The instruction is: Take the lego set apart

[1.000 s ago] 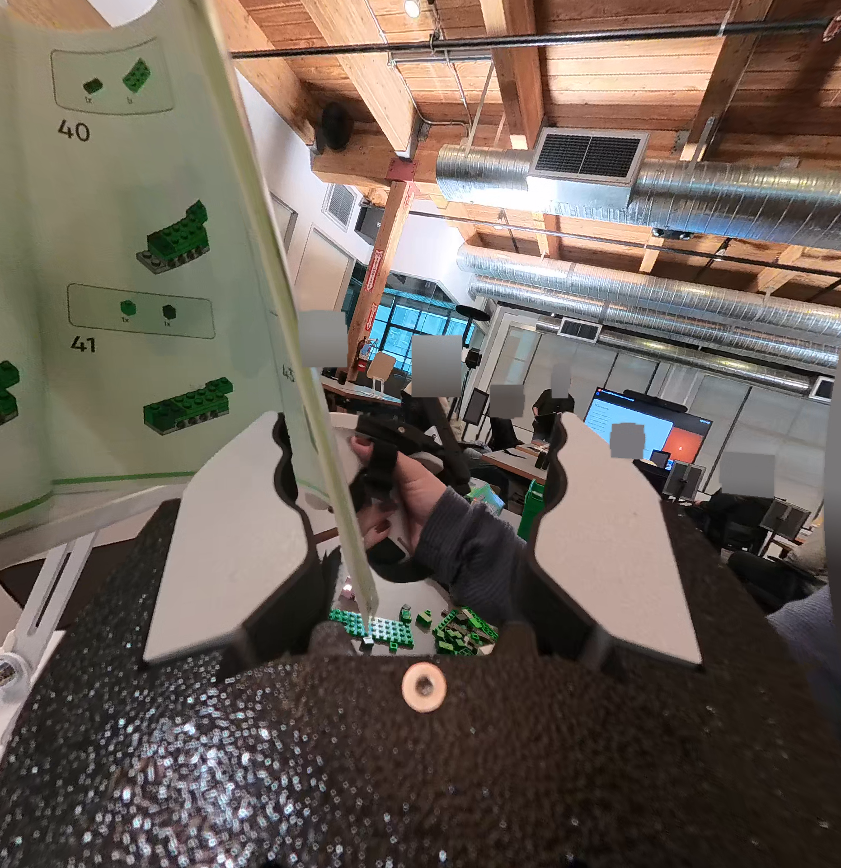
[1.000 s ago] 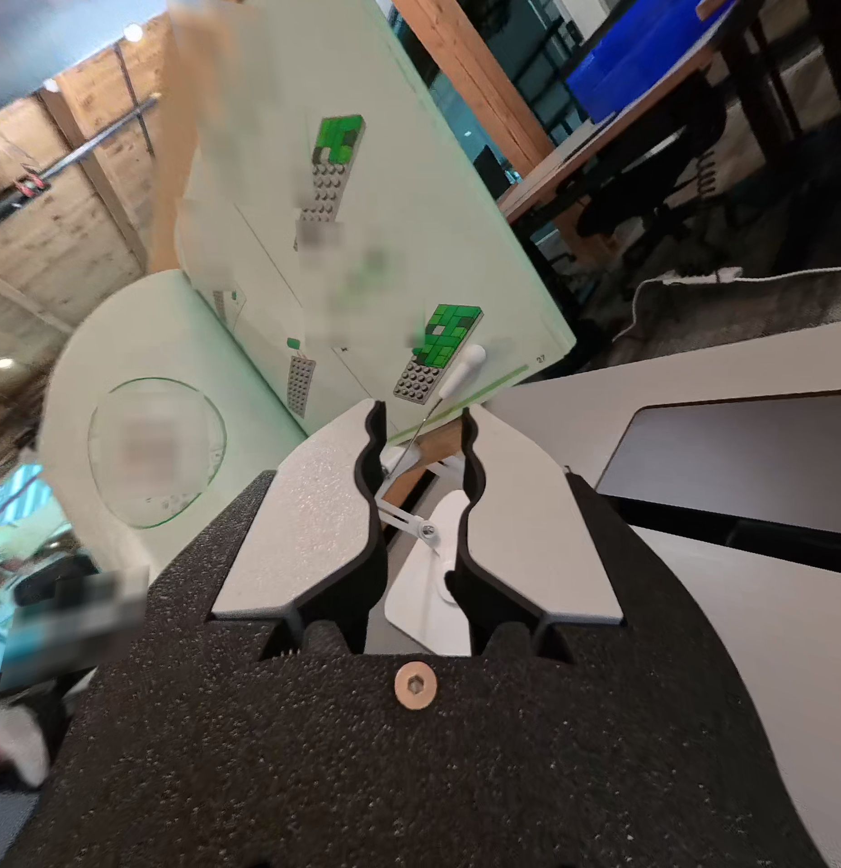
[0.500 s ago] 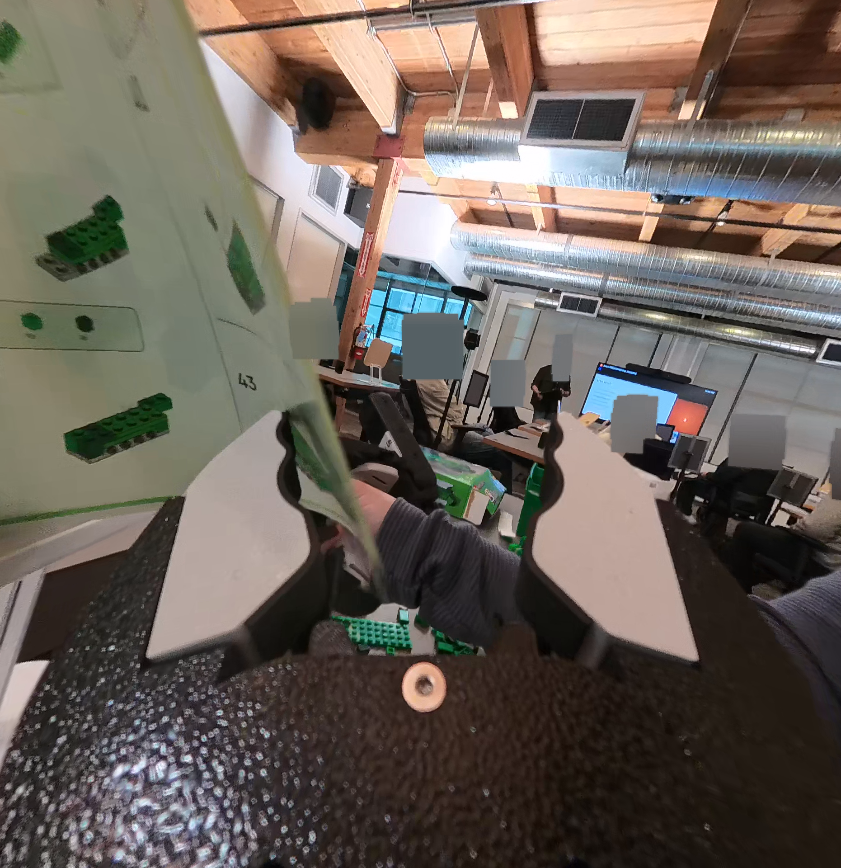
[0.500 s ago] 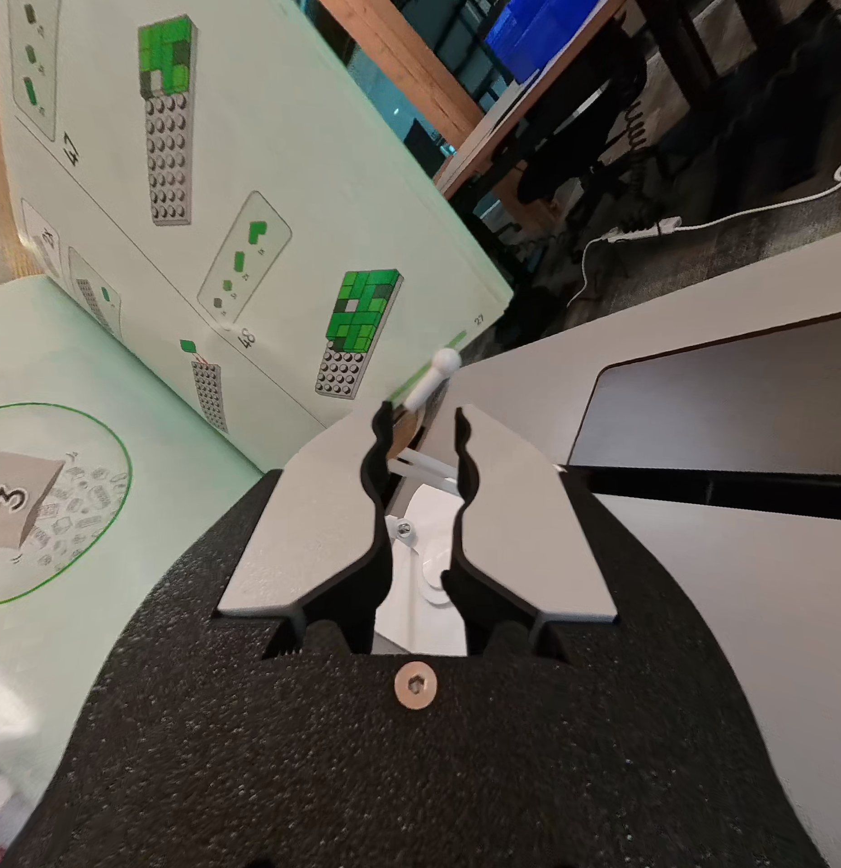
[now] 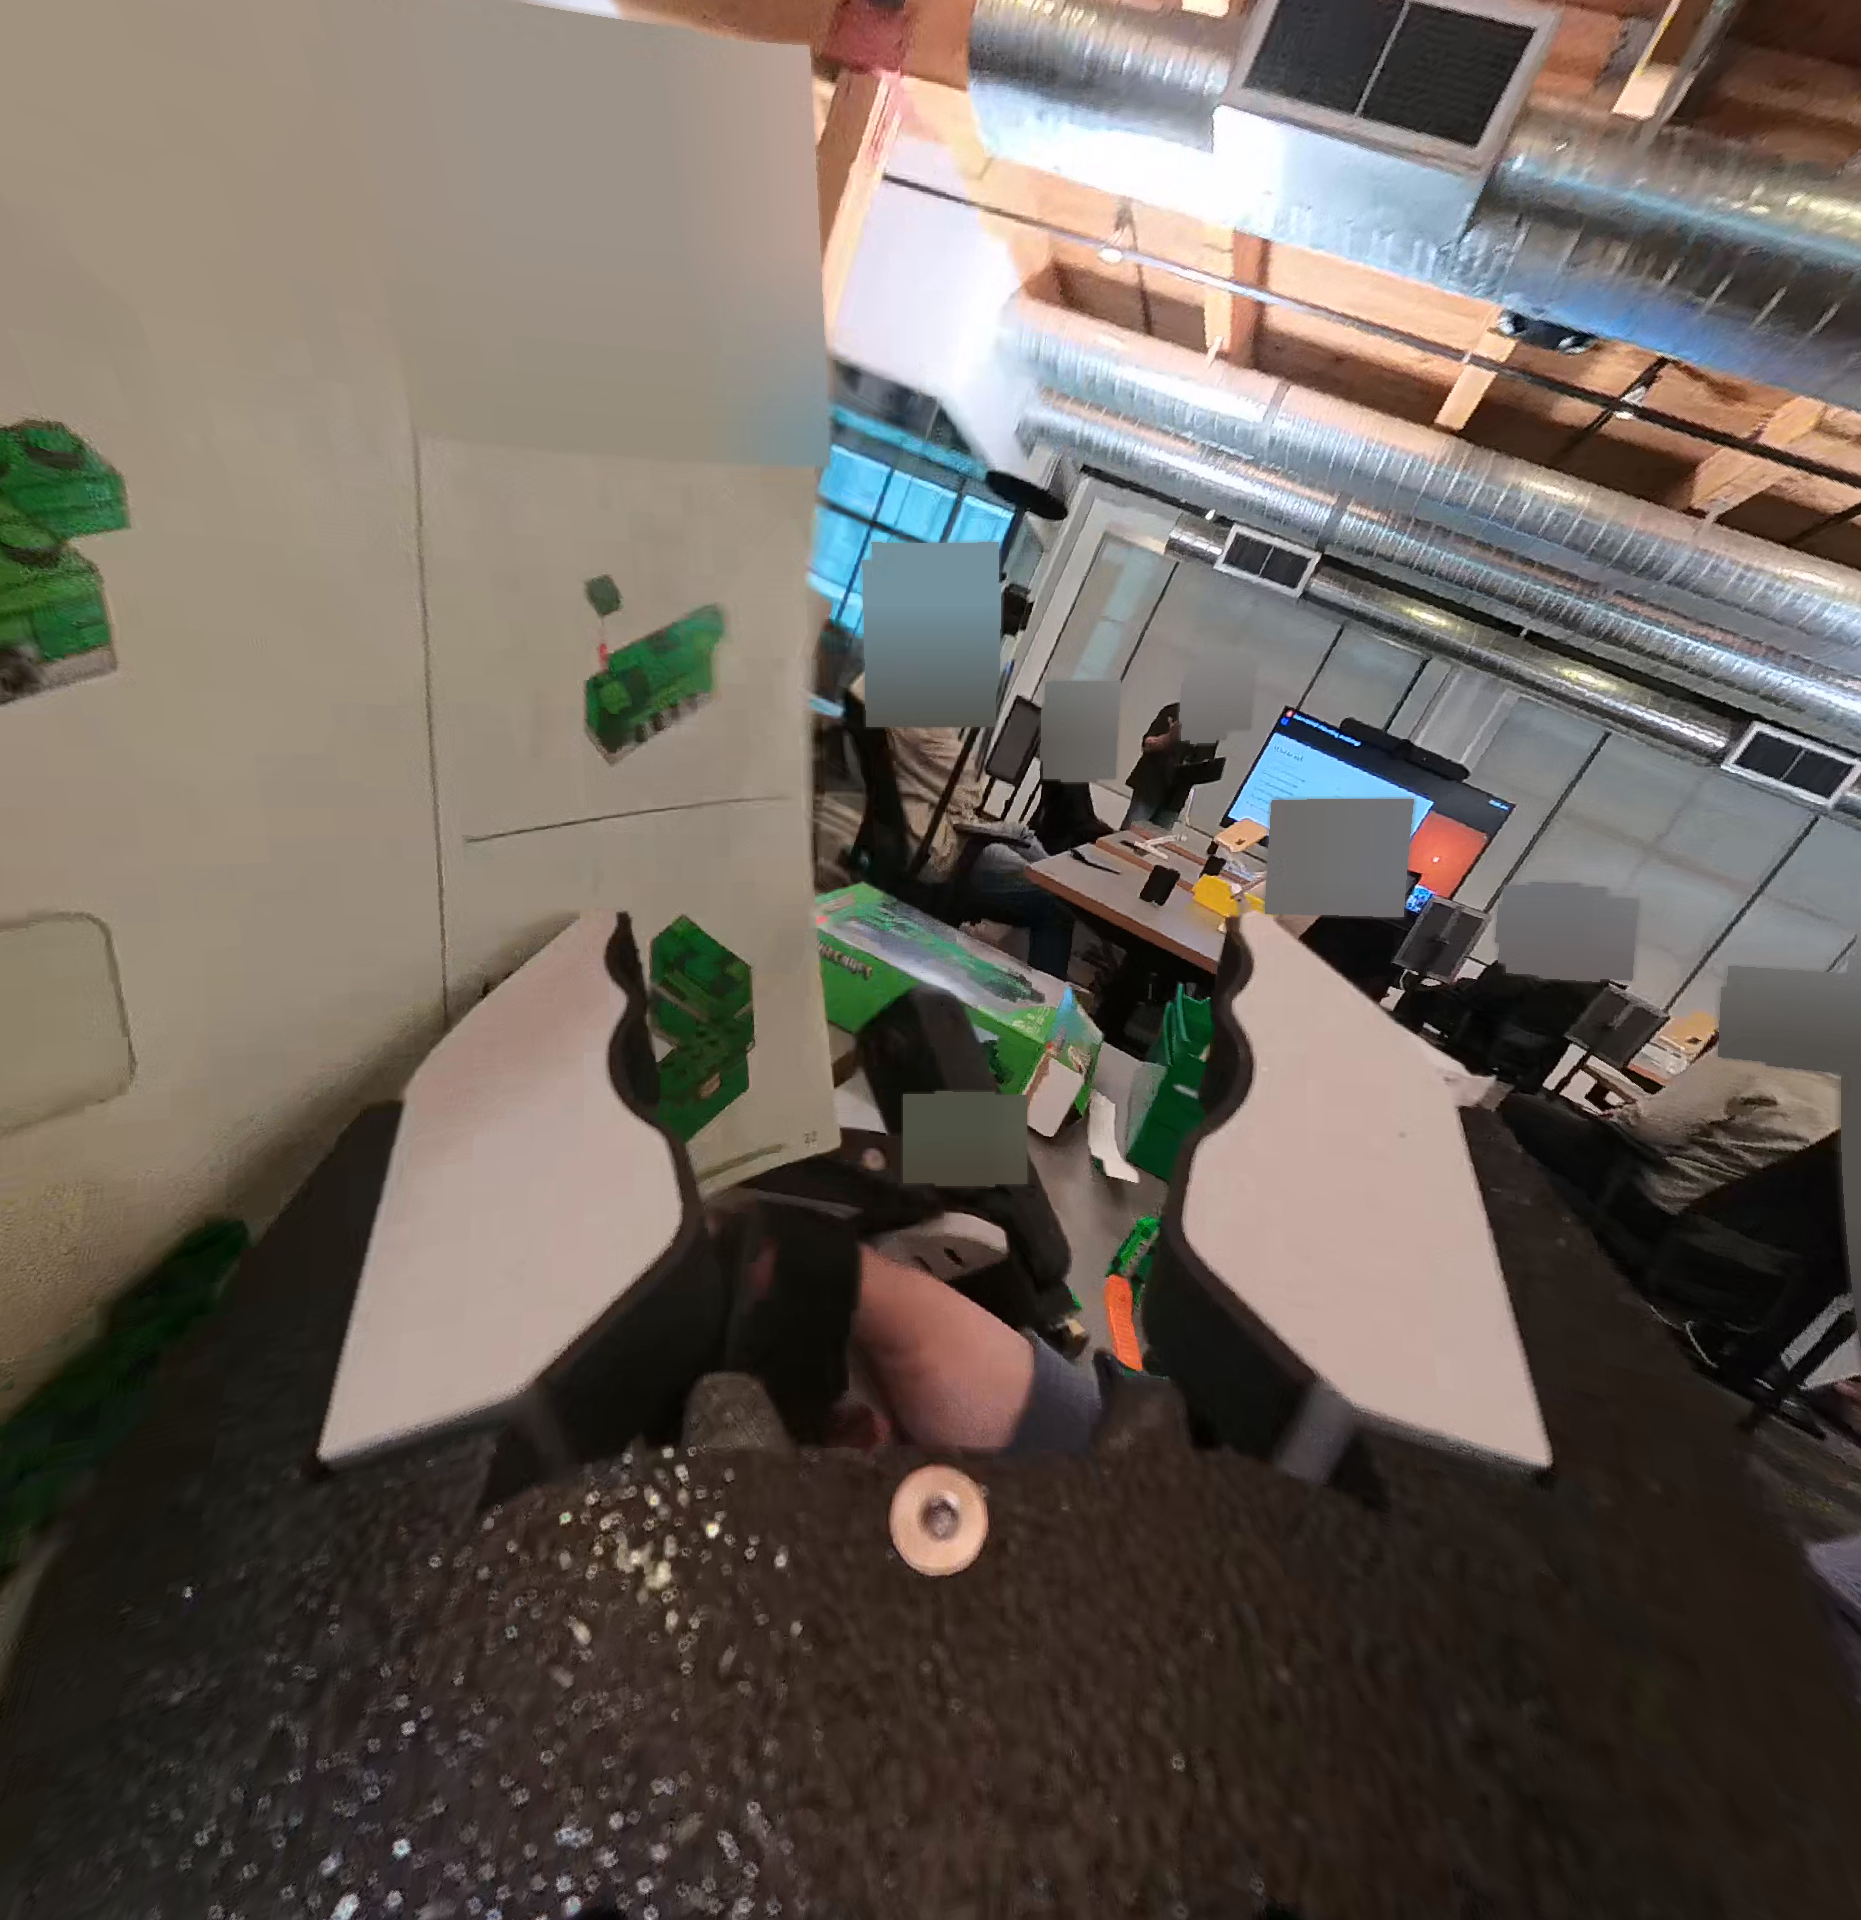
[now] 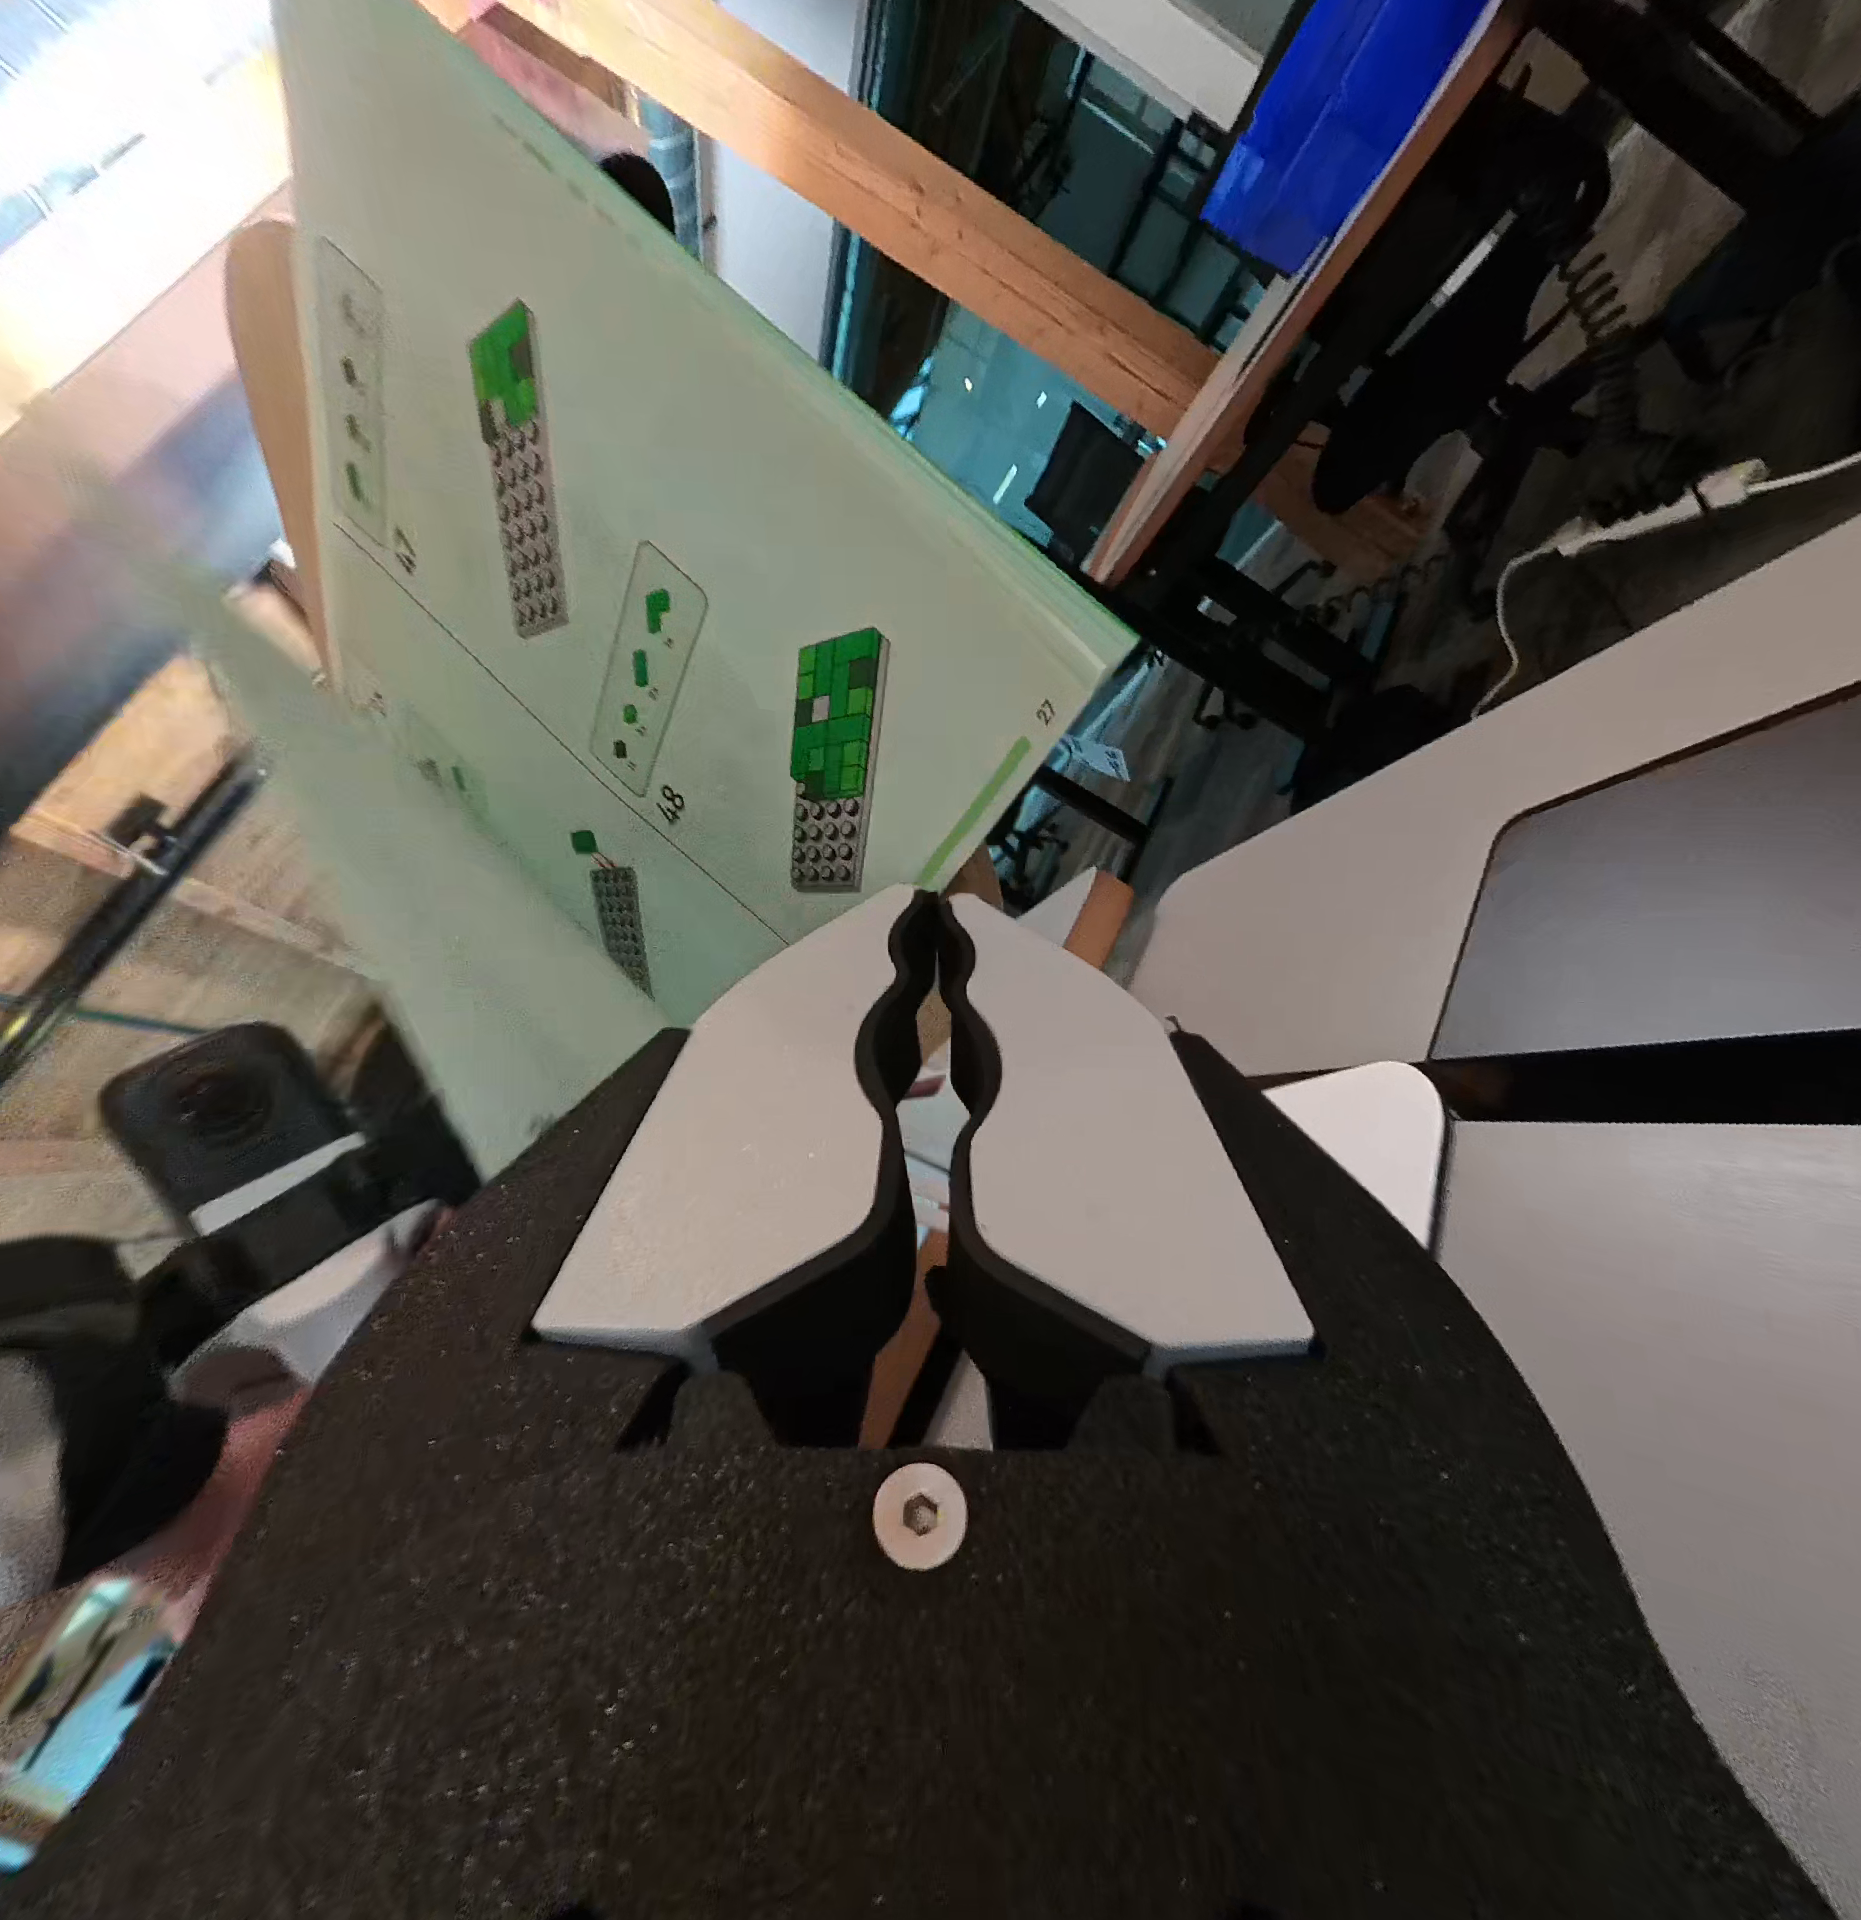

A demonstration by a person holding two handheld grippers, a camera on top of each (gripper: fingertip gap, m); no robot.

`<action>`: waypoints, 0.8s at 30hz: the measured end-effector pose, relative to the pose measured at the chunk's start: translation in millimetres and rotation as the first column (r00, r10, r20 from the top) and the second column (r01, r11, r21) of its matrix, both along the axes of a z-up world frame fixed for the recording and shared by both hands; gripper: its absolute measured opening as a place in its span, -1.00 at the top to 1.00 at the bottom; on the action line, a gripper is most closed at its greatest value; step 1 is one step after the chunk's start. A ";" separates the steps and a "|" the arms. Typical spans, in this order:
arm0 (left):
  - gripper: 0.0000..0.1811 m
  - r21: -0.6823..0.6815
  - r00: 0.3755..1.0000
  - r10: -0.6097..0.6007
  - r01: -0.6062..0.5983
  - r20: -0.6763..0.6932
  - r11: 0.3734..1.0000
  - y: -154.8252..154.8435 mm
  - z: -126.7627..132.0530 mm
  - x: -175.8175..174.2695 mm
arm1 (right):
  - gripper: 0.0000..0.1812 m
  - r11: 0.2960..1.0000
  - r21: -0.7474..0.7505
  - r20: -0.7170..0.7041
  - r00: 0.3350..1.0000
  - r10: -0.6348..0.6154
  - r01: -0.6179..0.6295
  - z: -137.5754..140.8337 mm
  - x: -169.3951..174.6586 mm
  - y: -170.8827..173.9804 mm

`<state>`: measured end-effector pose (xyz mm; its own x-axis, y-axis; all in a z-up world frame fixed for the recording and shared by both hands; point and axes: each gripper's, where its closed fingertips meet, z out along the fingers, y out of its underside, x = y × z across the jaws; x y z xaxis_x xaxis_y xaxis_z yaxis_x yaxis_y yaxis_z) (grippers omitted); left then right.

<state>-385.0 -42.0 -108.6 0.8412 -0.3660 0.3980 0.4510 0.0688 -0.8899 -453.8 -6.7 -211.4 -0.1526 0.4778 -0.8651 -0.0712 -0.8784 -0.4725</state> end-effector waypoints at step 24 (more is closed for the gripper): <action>1.00 -0.413 0.903 0.192 -0.355 -0.385 0.839 -13.0 -50.1 -58.7 | 0.71 0.808 -0.547 -0.246 0.965 0.093 -0.217 -34.4 9.6 -92.7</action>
